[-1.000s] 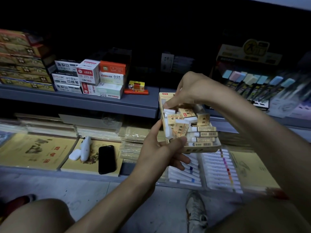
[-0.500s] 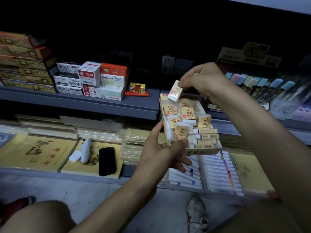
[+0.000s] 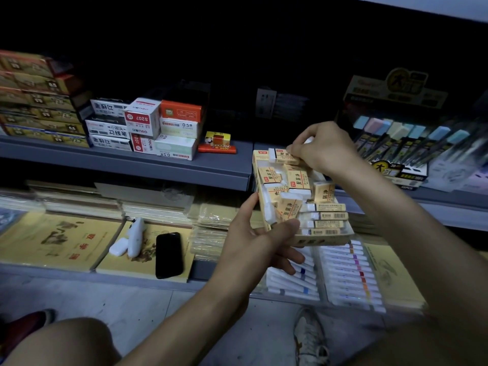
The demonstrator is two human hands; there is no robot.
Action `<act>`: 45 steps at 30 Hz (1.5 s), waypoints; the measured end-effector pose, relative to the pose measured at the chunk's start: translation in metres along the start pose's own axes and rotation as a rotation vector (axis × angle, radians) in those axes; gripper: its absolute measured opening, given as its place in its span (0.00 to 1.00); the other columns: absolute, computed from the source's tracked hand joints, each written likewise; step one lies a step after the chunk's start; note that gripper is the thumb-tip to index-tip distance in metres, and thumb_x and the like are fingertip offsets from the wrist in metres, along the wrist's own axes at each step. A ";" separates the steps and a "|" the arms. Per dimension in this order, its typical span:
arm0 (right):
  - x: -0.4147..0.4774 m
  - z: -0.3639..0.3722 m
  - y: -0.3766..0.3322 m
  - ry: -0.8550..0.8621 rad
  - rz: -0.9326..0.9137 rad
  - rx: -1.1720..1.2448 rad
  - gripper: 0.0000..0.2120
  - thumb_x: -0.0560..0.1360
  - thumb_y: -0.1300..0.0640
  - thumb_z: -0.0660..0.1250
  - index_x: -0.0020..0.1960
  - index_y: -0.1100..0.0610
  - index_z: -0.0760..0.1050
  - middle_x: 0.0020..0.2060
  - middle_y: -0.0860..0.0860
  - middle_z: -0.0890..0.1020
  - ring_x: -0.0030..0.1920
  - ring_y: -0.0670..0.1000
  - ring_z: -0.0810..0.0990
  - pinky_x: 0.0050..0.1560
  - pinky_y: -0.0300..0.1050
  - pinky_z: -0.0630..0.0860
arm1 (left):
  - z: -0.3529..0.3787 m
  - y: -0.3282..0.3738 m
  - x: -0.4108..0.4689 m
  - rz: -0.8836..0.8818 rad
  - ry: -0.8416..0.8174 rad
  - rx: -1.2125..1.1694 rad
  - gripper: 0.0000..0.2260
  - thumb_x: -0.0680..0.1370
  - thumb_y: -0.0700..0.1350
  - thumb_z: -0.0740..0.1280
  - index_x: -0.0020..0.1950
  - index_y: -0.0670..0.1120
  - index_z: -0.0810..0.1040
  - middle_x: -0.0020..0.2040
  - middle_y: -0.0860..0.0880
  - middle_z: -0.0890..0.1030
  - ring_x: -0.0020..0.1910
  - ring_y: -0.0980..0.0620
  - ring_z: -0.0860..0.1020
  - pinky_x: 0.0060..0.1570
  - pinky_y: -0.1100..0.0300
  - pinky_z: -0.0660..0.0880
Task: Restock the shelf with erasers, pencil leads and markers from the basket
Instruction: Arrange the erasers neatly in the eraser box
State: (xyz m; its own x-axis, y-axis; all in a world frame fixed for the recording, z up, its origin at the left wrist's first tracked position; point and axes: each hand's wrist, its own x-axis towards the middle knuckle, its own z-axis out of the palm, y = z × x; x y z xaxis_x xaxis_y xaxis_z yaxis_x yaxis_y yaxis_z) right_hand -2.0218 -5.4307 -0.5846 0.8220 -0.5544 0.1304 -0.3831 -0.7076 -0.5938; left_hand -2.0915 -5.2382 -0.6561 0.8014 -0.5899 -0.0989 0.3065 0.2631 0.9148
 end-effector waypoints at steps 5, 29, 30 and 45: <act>-0.014 -0.010 -0.009 0.027 -0.138 -0.027 0.05 0.73 0.48 0.77 0.43 0.48 0.82 0.45 0.45 0.84 0.46 0.46 0.81 0.45 0.46 0.77 | 0.000 -0.001 0.000 0.001 0.003 -0.003 0.21 0.78 0.38 0.73 0.68 0.55 0.75 0.44 0.42 0.87 0.34 0.43 0.82 0.33 0.54 0.81; -0.038 0.004 -0.059 -0.177 0.049 -0.344 0.21 0.65 0.45 0.83 0.37 0.57 0.75 0.34 0.51 0.80 0.35 0.52 0.79 0.33 0.43 0.70 | 0.002 -0.002 0.001 0.012 0.024 0.003 0.20 0.79 0.38 0.73 0.67 0.53 0.74 0.45 0.40 0.87 0.34 0.43 0.83 0.33 0.53 0.80; -0.039 0.004 -0.058 -0.172 0.056 -0.332 0.21 0.64 0.45 0.83 0.37 0.57 0.75 0.34 0.51 0.80 0.35 0.52 0.79 0.32 0.43 0.69 | 0.003 -0.002 0.001 0.009 0.029 -0.001 0.21 0.78 0.38 0.73 0.68 0.53 0.74 0.45 0.40 0.87 0.34 0.43 0.83 0.33 0.53 0.80; -0.031 -0.019 -0.041 -0.077 -0.023 0.073 0.05 0.70 0.56 0.78 0.42 0.48 0.84 0.44 0.46 0.84 0.48 0.49 0.81 0.39 0.42 0.73 | 0.004 -0.003 0.001 -0.006 0.038 -0.032 0.21 0.78 0.37 0.73 0.66 0.56 0.73 0.45 0.42 0.87 0.34 0.43 0.83 0.31 0.55 0.80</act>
State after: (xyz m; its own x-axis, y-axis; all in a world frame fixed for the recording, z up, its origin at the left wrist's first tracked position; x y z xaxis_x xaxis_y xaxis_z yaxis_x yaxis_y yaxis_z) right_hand -2.0394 -5.3930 -0.5496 0.8614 -0.5009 0.0847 -0.3342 -0.6843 -0.6481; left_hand -2.0939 -5.2429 -0.6571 0.8180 -0.5626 -0.1199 0.3277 0.2845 0.9009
